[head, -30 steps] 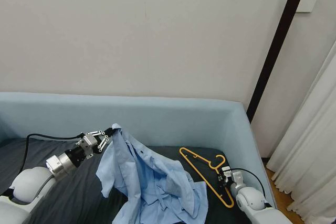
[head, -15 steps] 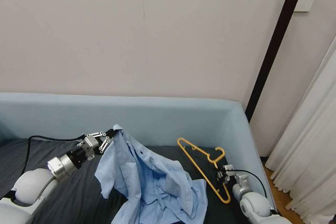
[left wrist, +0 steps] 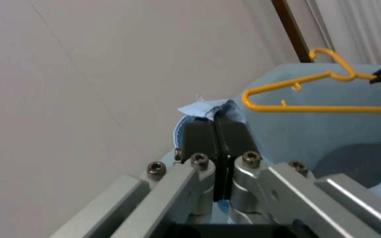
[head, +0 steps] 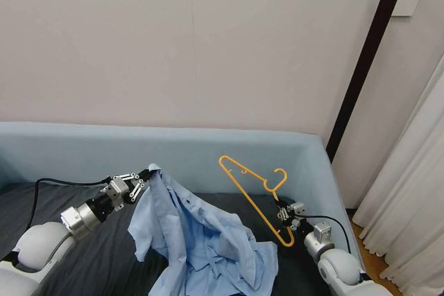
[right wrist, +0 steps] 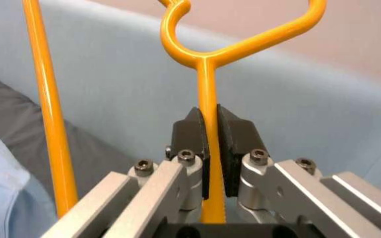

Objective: Pick up the clothes from the sofa and hang them on the clothes hanger.

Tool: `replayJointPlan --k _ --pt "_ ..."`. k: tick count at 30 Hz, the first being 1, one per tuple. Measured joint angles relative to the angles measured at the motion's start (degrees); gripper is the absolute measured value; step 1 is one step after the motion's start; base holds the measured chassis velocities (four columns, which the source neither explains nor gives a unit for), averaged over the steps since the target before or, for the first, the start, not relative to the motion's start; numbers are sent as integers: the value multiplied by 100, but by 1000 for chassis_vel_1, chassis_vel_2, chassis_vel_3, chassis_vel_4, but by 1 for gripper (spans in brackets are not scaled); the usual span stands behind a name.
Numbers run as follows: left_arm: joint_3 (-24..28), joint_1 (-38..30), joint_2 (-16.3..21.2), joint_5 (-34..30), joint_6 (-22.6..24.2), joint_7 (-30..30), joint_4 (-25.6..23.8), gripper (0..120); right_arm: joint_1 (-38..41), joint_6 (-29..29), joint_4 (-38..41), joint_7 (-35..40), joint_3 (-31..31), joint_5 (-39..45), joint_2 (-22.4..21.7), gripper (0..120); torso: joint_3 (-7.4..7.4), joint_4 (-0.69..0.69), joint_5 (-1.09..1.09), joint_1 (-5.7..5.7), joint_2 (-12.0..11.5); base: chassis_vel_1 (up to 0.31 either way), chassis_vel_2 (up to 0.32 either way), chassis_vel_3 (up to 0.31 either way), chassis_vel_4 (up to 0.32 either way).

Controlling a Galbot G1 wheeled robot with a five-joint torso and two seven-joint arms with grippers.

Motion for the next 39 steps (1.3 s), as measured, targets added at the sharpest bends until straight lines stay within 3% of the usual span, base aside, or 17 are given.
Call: replayJointPlan --k 4,5,12,21,28,39 --pt "-1 9 92 -190 1 -10 -42 0 -567 377 1055 531 162 -1766 -287 4 0 -2 1 0 0 0 0 0 0" --pt "-1 9 92 -190 1 -10 -42 0 -567 377 1055 531 162 -1766 -287 4 0 -2 1 0 0 0 0 0 0" --pt "-23 85 155 -248 1 -10 -108 0 -1189 476 1873 1494 43 -3811 -366 4 0 0 1 0 0 0 0 0 0" --pt "19 110 283 -519 26 -26 -7 0 -1607 410 2358 1718 -246 -4747 -129 4 0 -1 0 0 0 0 0 0 0" --pt "67 138 569 -927 71 -110 17 0 -1522 338 2189 1519 -376 -5305 203 4 0 -1 1 1 -1 0 0 0 0" --pt "95 152 997 -1035 -105 10 187 0 -1235 -24 1649 1541 -227 -4967 287 4 1 -2 1 1 -1 0 0 0 0"
